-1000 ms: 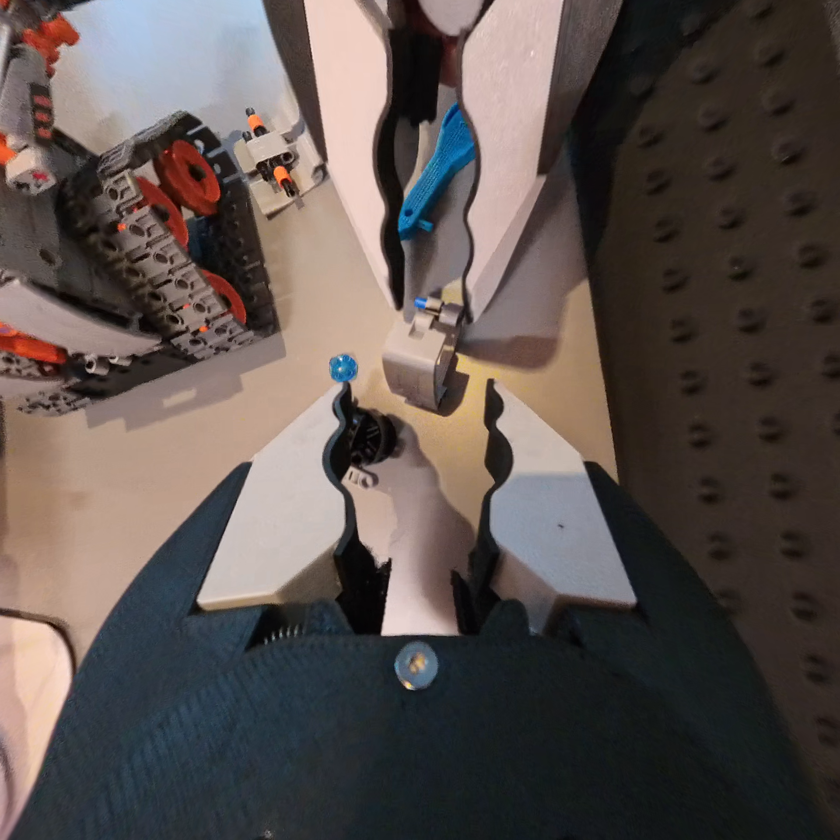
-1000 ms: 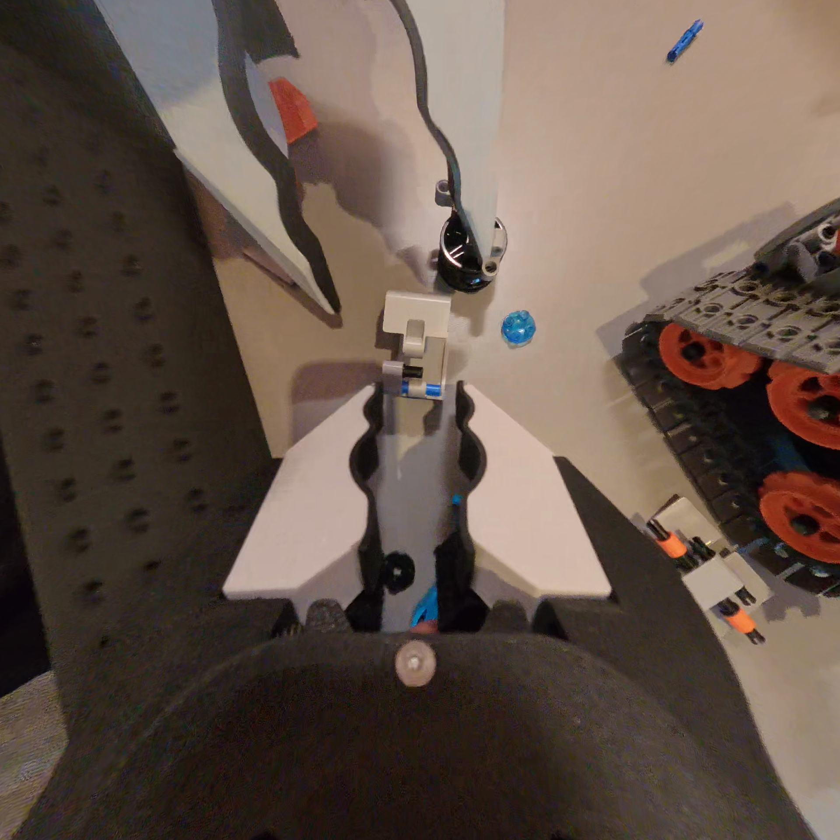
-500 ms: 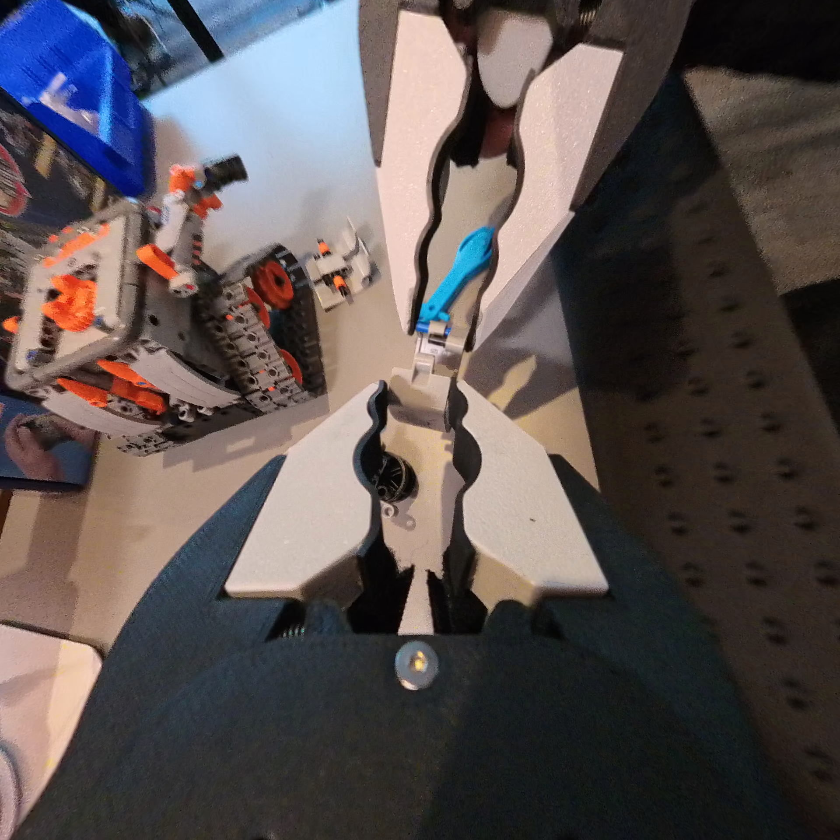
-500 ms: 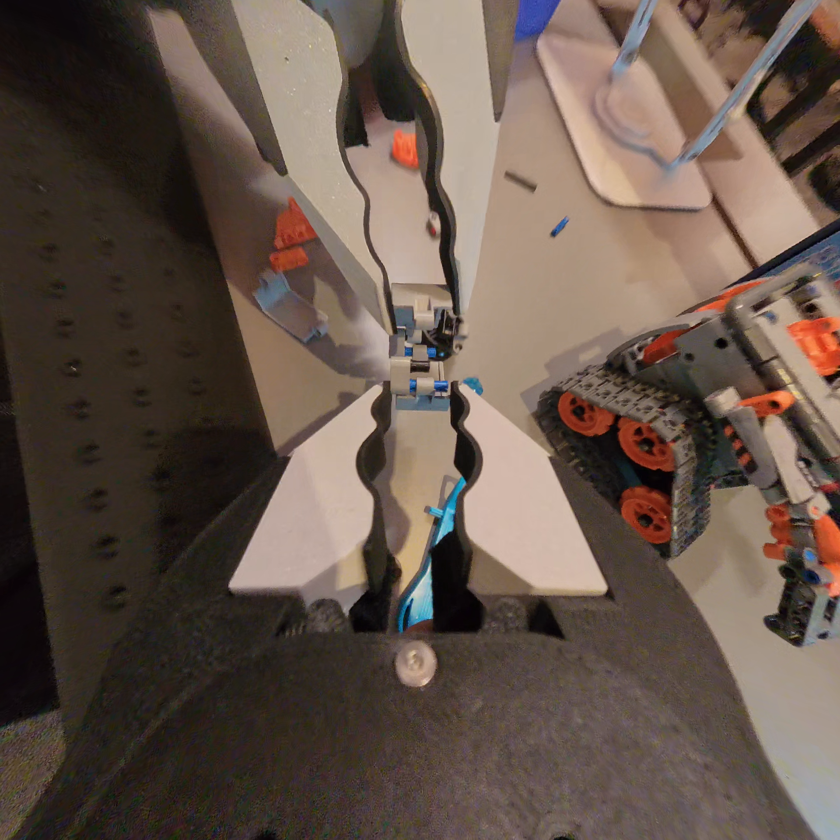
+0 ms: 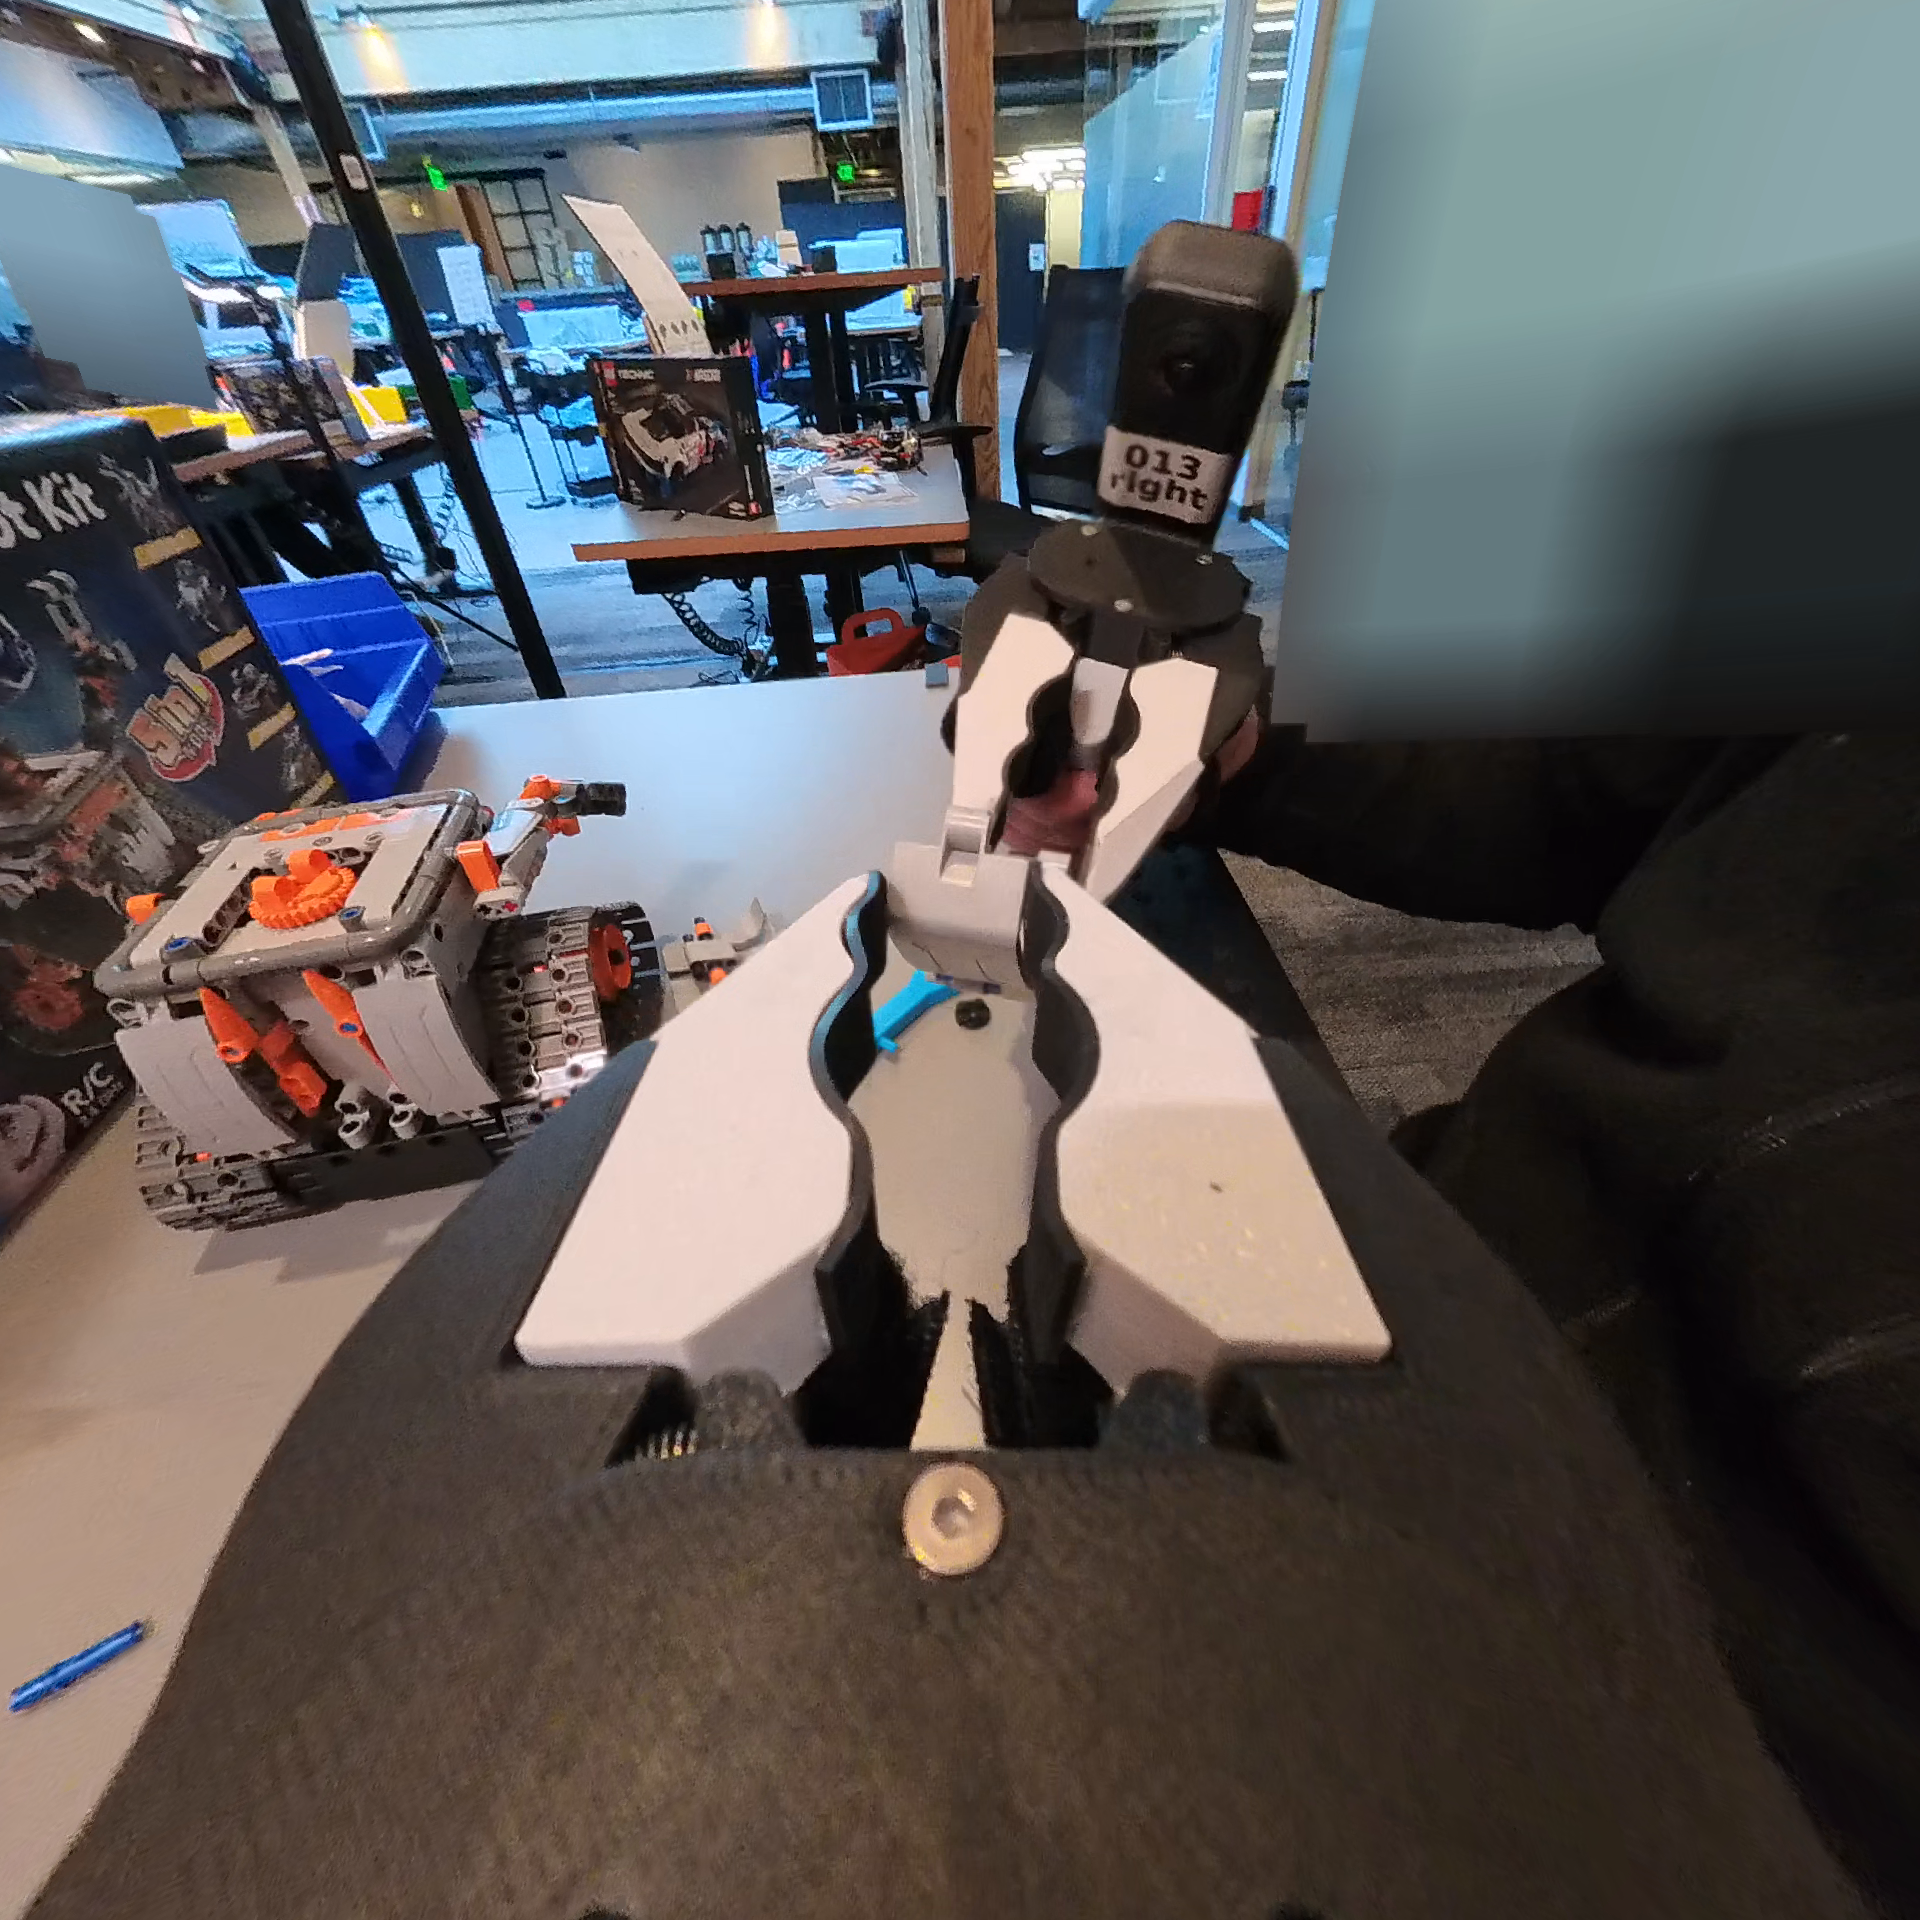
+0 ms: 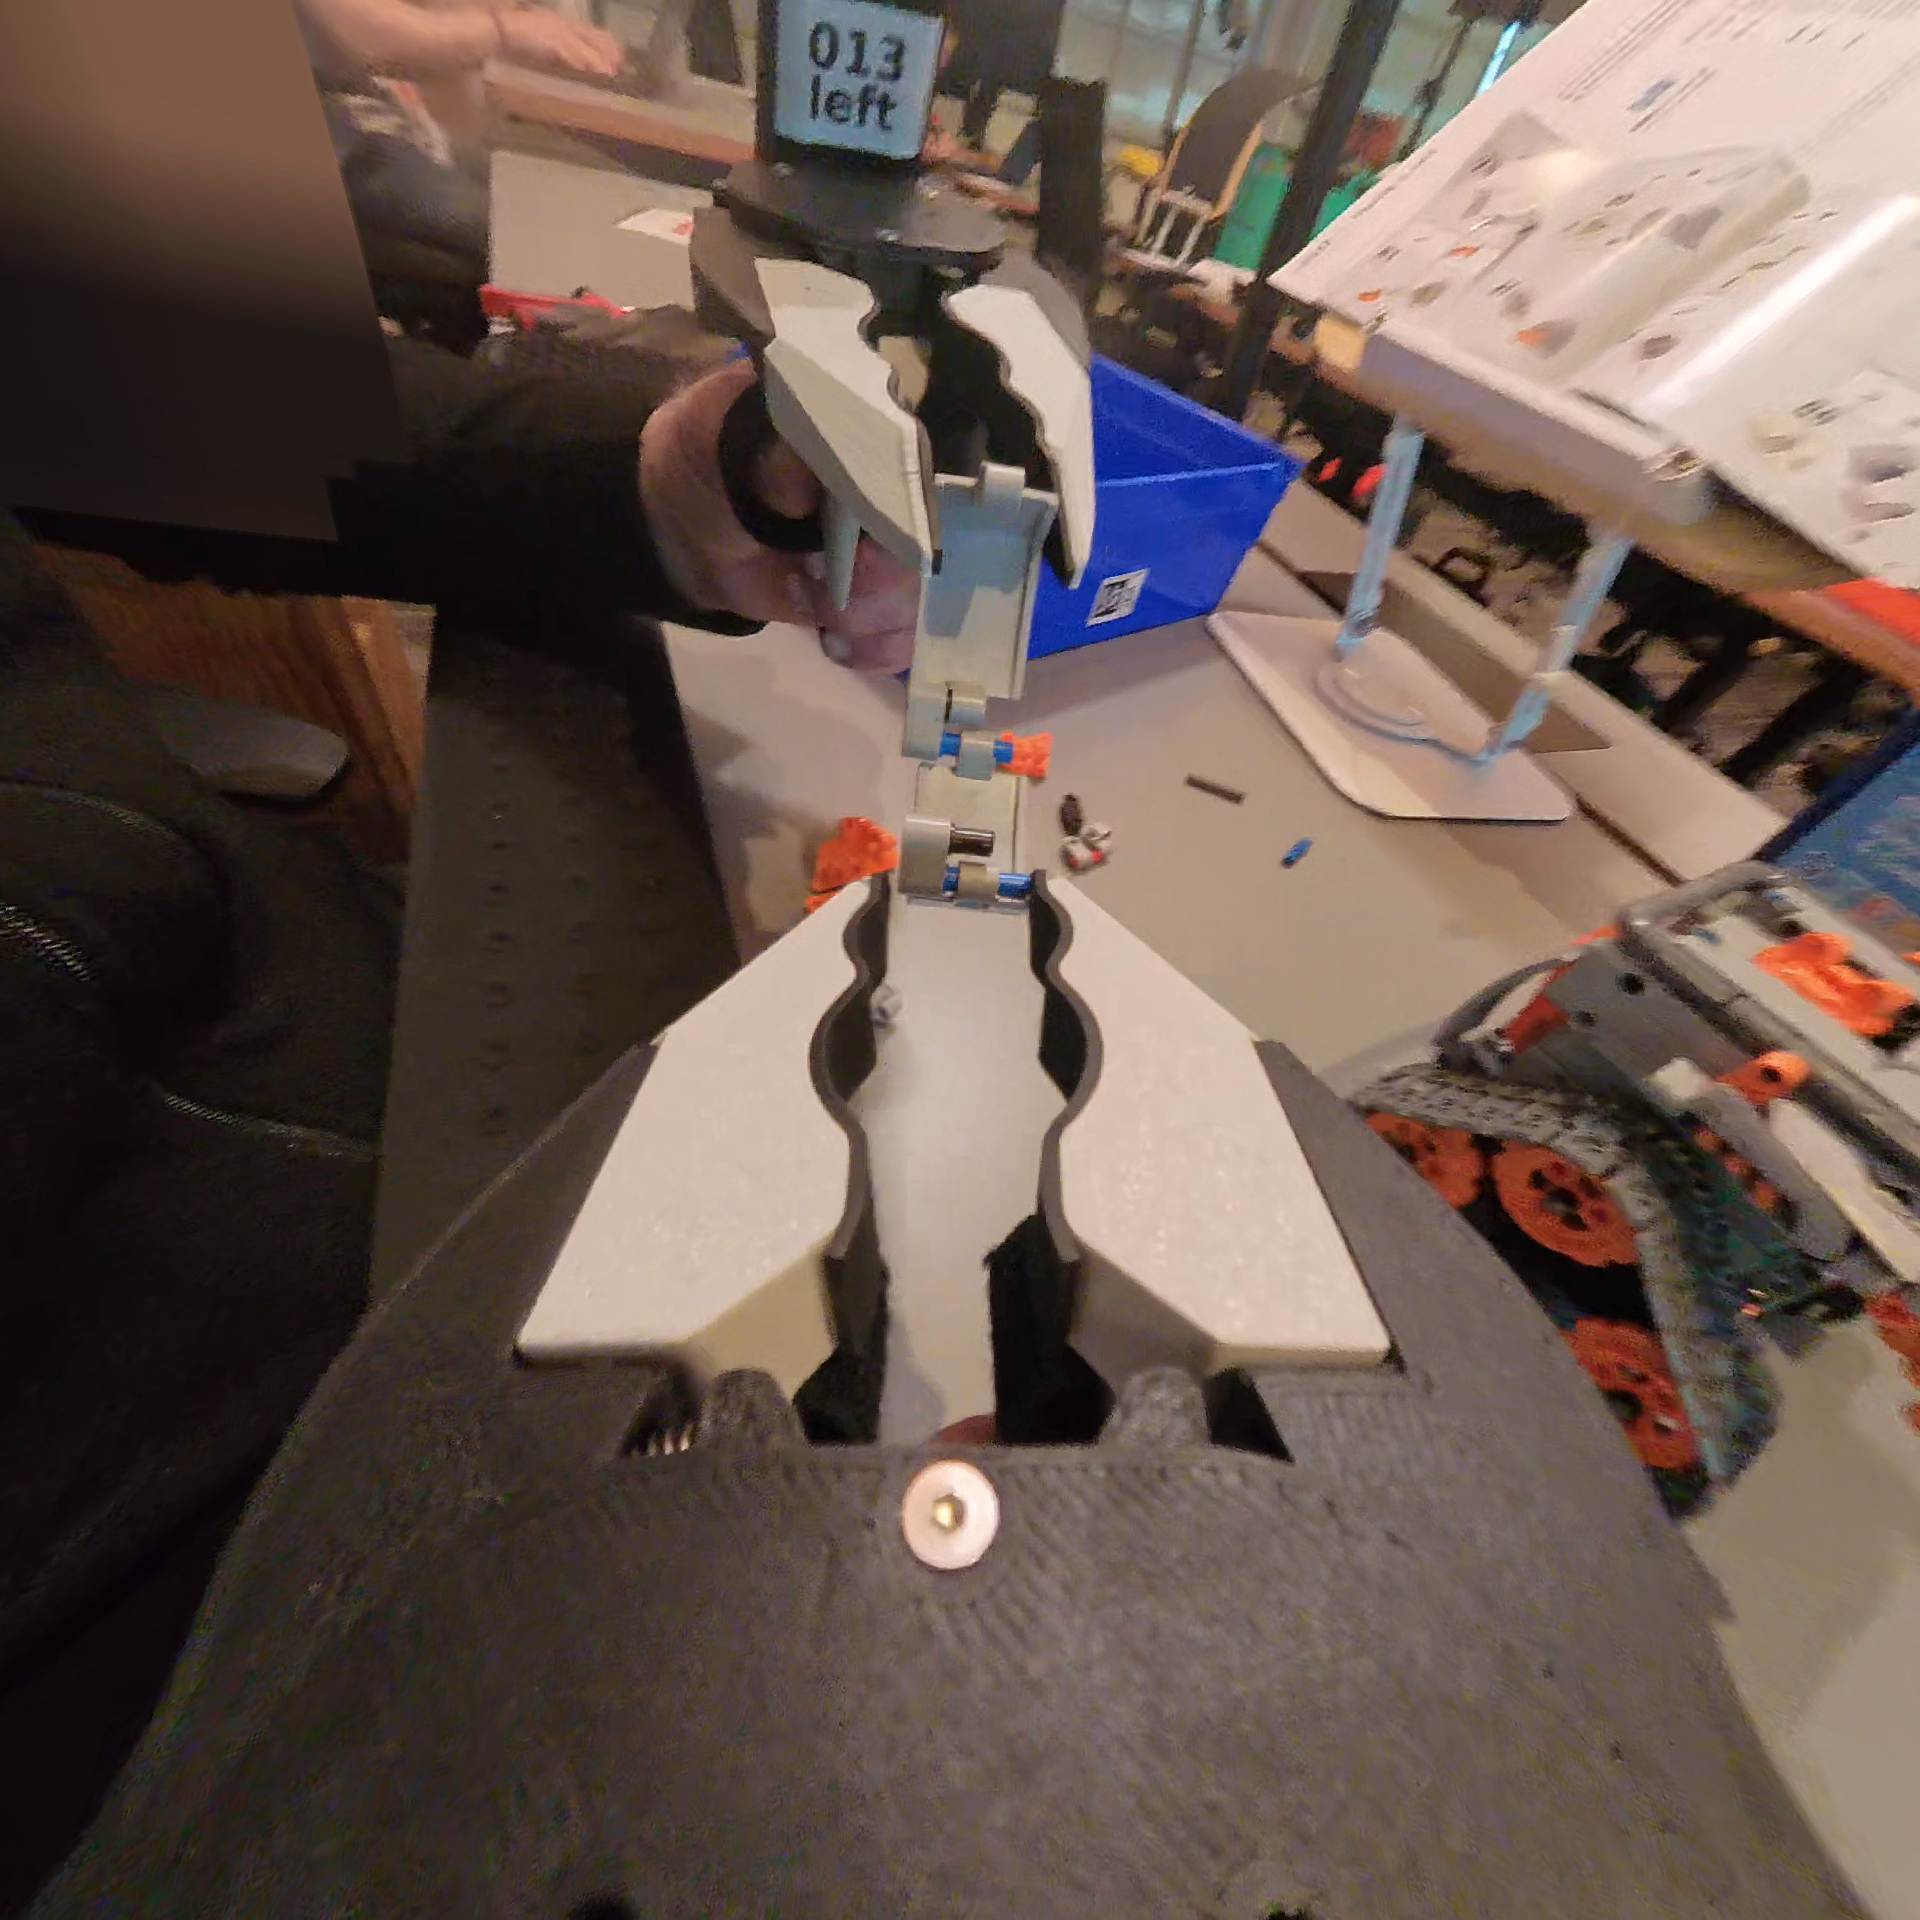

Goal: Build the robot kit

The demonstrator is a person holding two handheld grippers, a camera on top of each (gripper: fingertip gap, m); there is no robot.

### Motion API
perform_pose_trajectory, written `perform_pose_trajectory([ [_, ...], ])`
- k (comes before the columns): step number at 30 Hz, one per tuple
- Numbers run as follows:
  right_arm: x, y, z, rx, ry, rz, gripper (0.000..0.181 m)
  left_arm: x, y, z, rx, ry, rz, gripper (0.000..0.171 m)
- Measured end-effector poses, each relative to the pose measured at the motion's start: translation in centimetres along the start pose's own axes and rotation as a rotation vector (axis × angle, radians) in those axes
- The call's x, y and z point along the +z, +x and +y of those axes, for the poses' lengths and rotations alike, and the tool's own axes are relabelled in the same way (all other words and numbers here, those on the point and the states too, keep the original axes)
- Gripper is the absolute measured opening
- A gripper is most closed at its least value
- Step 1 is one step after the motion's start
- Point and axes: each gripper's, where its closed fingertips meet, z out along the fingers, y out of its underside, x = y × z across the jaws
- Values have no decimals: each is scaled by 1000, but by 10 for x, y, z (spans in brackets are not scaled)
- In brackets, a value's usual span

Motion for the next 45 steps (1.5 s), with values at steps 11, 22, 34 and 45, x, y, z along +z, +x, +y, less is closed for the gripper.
perform_pose_trajectory([
  [11,15,9,9,-190,-225,143,40,-2,10,2,177,-50,-67,24],
  [22,41,1,53,-110,-324,6,25,-17,6,59,31,-189,-59,24],
  [34,50,15,93,-15,-474,-27,29,-14,-10,106,-33,-361,-149,23],
  [45,53,20,68,207,-290,-99,32,-20,-28,85,-300,-170,-138,23],
])
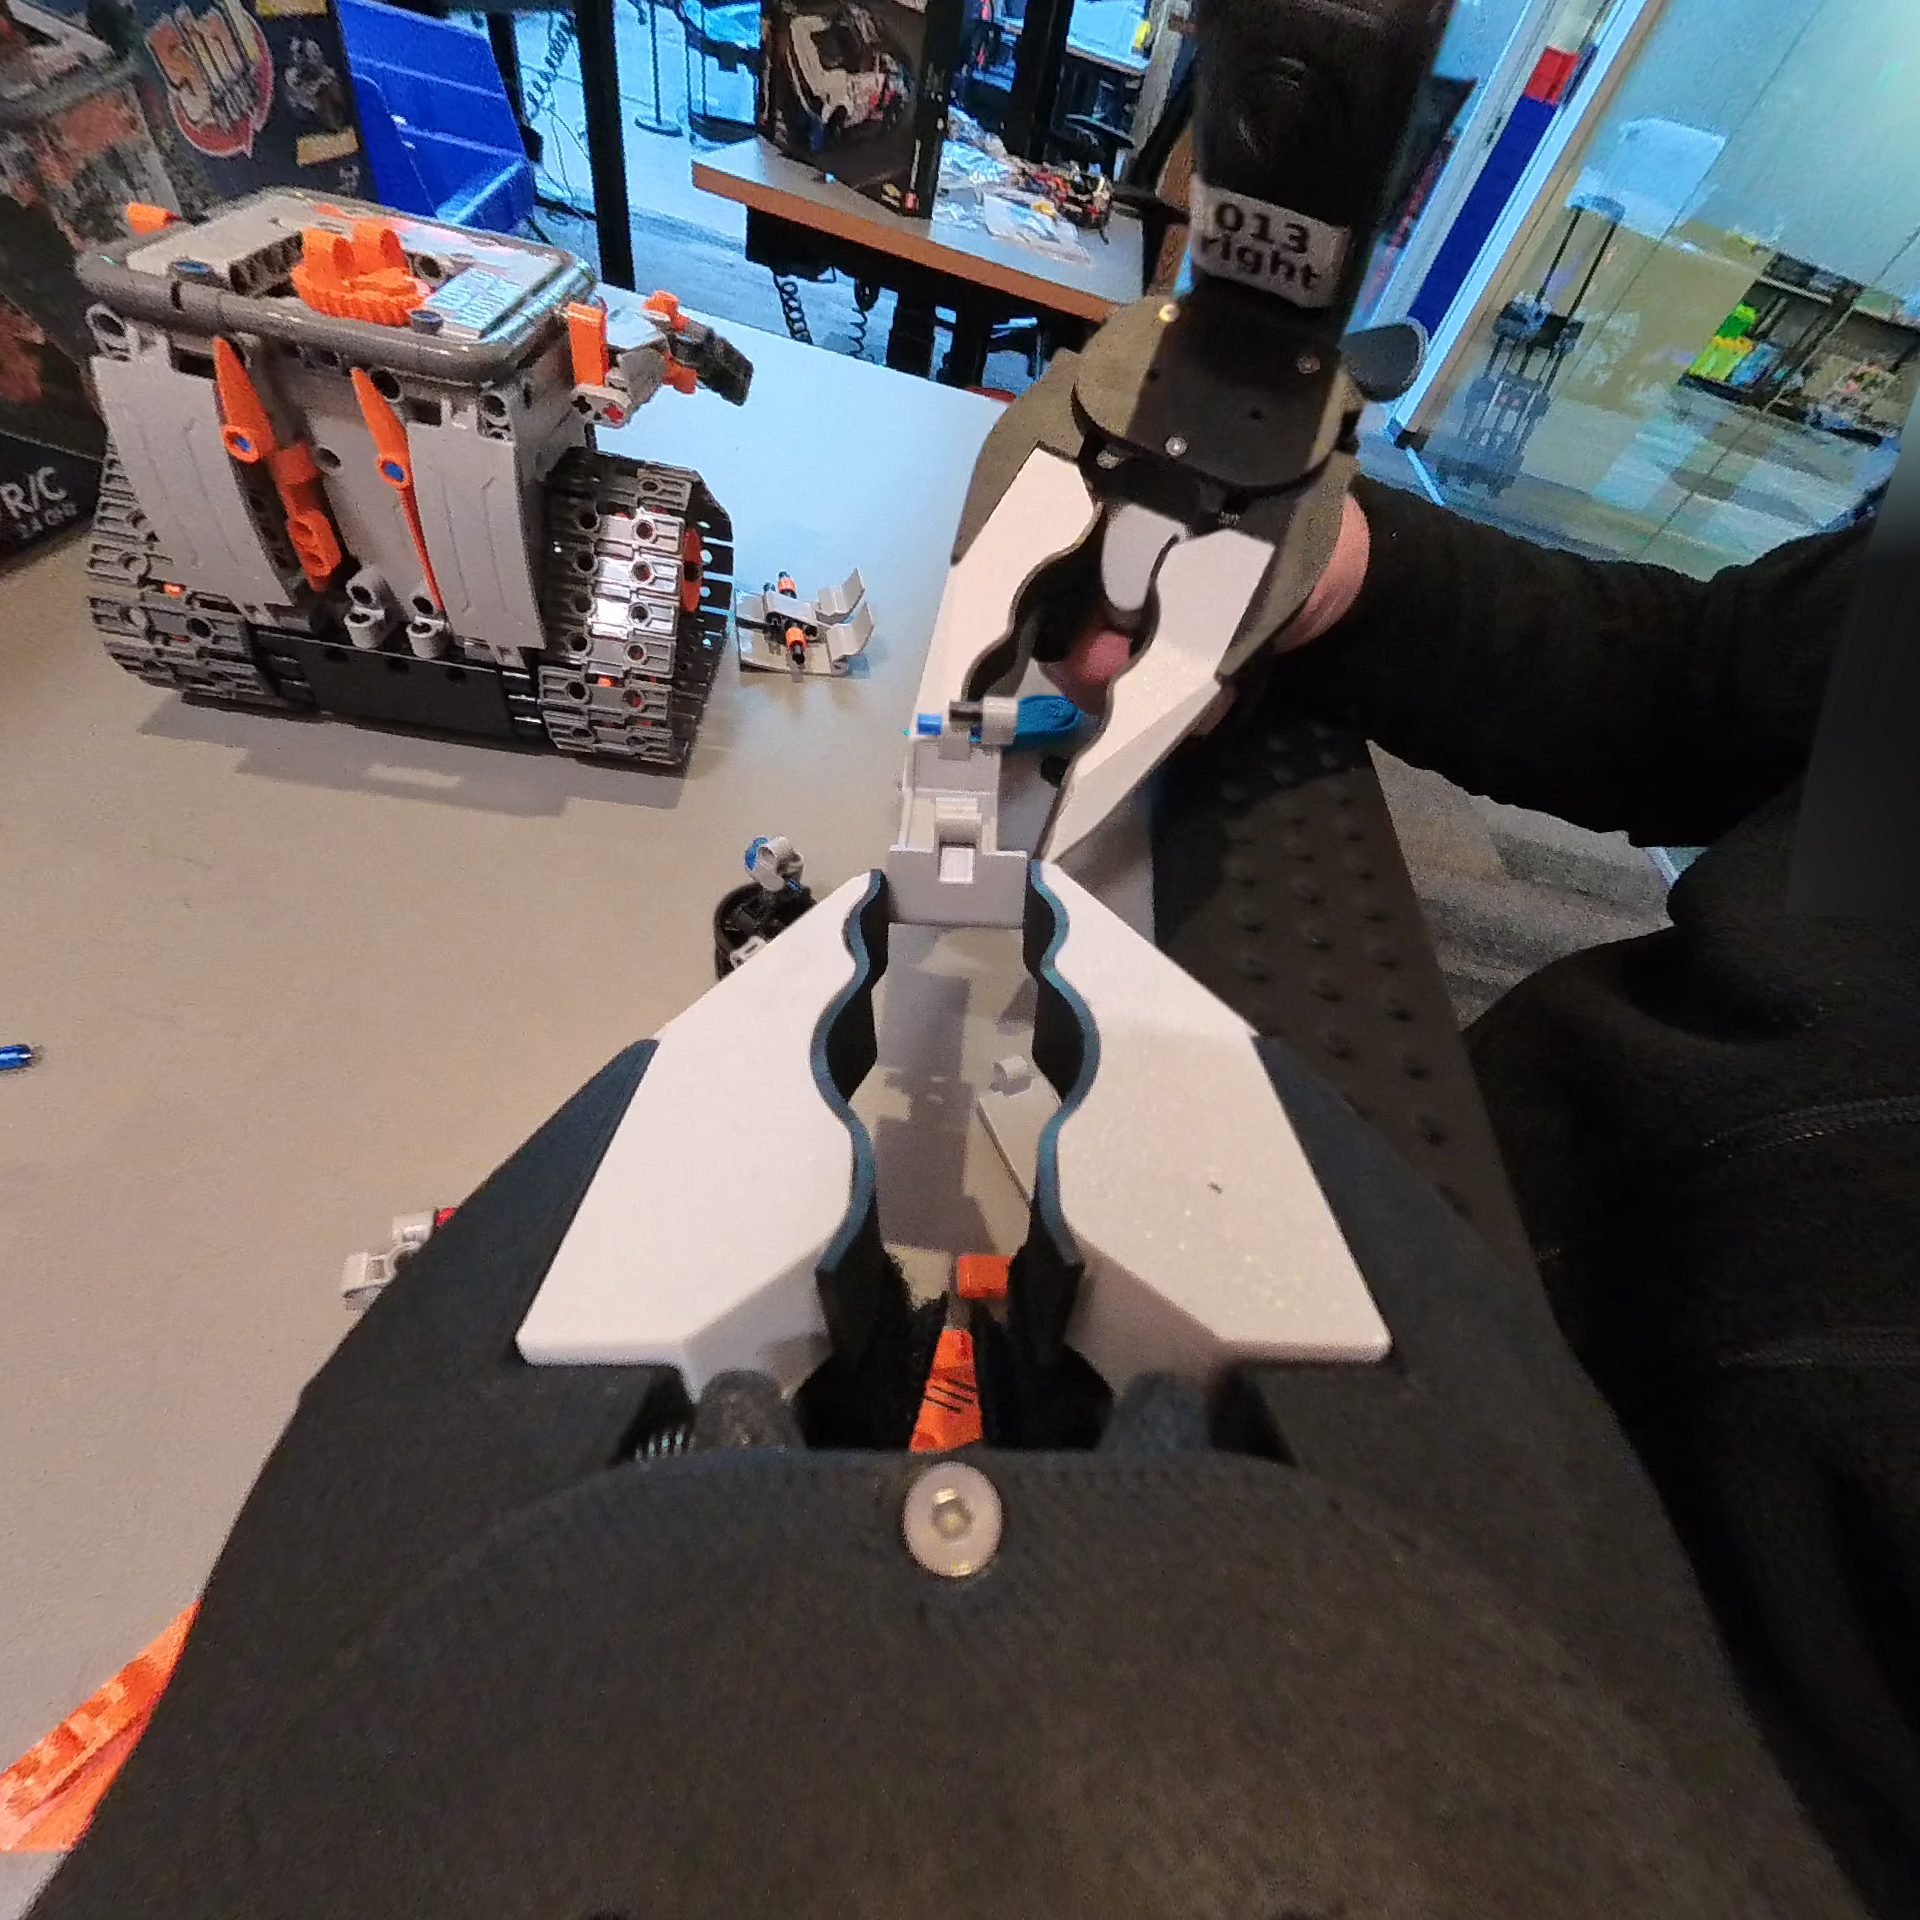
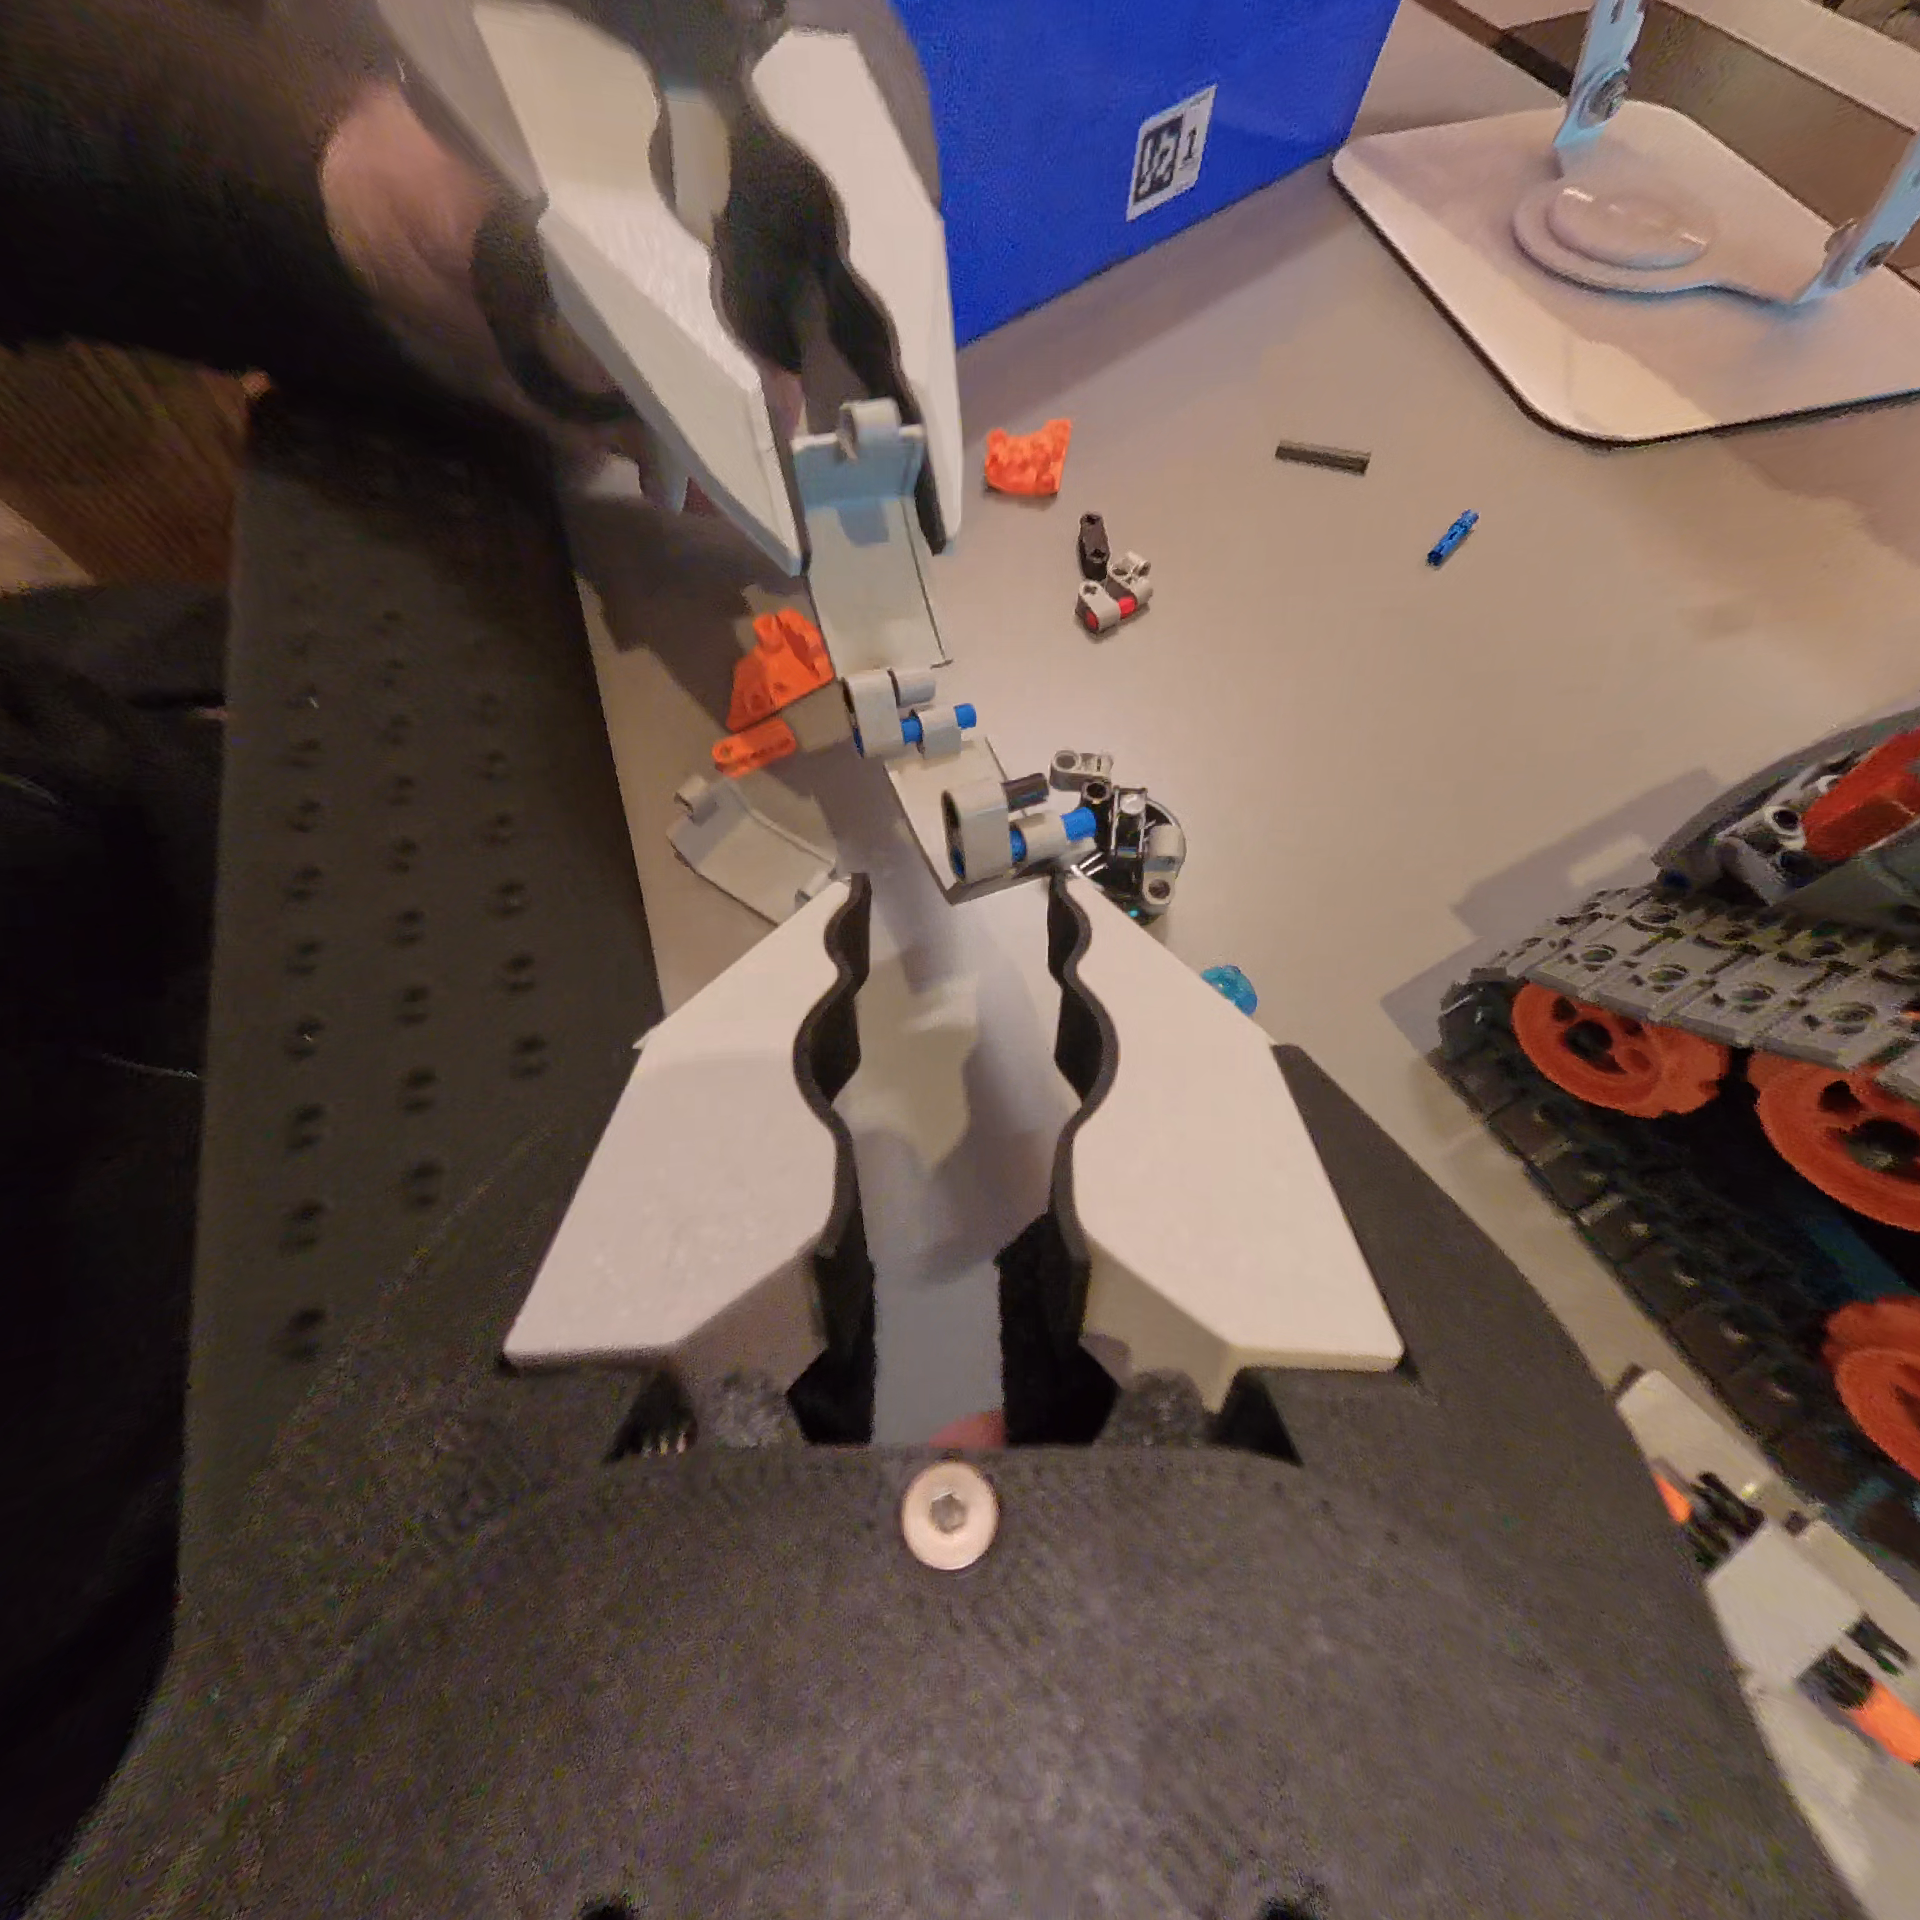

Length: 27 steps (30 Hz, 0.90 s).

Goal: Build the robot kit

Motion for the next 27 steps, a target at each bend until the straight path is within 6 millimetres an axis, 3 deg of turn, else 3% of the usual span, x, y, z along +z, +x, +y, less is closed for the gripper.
perform_pose_trajectory([
  [3,-2,2,-4,53,42,-34,18,-2,3,-5,13,28,9,24],
  [7,-1,5,-6,106,77,-40,37,-4,6,-11,31,76,23,23],
  [11,-2,3,-11,86,112,-47,29,-4,7,-16,52,97,5,23],
  [18,-12,-1,-26,127,216,-117,26,-6,5,-17,-119,129,95,23],
  [21,-12,0,-31,140,246,-116,33,-7,3,-17,-185,138,122,23],
  [27,-18,1,-41,176,303,-127,29,-7,4,-21,-214,159,150,23],
])
